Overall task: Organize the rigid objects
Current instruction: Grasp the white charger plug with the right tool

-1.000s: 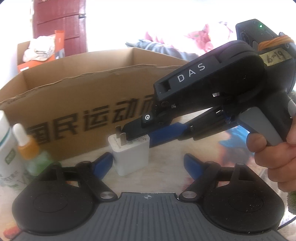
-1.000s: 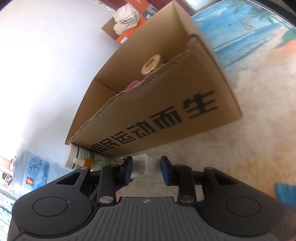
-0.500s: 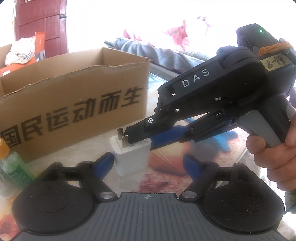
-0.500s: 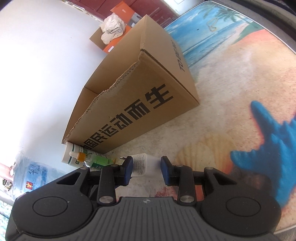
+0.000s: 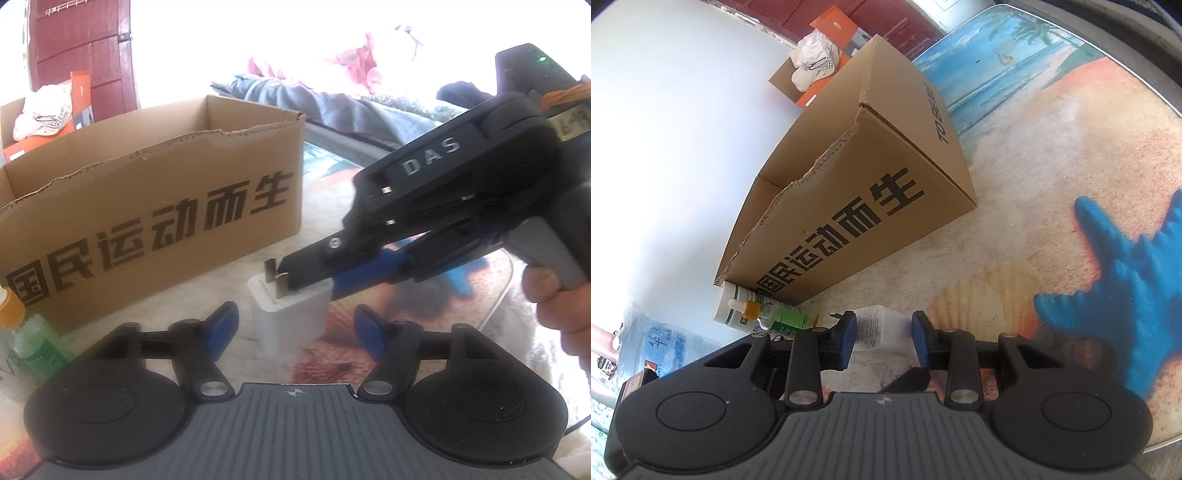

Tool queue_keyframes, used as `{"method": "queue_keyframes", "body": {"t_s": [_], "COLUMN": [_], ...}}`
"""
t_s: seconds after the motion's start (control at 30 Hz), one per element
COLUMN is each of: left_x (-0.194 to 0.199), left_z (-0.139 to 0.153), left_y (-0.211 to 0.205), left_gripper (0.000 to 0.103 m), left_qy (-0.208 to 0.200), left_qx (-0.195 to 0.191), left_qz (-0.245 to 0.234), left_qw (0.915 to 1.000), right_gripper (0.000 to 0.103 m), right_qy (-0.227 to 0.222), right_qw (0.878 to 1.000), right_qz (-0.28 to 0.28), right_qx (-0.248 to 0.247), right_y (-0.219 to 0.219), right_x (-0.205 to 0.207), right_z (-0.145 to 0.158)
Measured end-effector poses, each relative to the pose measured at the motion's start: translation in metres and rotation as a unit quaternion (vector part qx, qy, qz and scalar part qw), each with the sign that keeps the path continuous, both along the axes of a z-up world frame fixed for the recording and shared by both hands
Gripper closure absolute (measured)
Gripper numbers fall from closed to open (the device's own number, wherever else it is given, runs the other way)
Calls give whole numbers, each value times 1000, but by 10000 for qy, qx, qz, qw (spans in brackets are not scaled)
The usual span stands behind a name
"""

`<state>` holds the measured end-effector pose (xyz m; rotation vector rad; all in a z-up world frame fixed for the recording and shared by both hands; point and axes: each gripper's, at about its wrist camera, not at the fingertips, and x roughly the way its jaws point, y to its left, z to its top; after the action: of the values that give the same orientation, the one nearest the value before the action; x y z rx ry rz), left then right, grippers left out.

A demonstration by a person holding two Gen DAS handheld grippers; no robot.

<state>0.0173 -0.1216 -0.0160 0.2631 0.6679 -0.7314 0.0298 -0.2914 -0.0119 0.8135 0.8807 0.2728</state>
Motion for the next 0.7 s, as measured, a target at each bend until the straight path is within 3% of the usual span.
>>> {"method": "queue_keyframes", "body": {"t_s": [0.33, 0.5, 0.7], "left_x": [13, 15, 15], "left_z": [-6, -7, -8], "left_y": [-2, -5, -5], "left_gripper": [44, 55, 56], "left_qy": [170, 201, 196], "left_qx": [20, -12, -46], "left_qz": [3, 71, 140], "left_qw": [9999, 9998, 9997], "right_gripper": [66, 66, 66], "right_qy": [17, 11, -12], "right_qw": [9999, 9999, 9999], "right_qz": [-44, -49, -49], "right_qx": [91, 121, 117], "right_y": [0, -1, 0], "right_x": [0, 0, 0], "right_z": [-3, -4, -4]}}
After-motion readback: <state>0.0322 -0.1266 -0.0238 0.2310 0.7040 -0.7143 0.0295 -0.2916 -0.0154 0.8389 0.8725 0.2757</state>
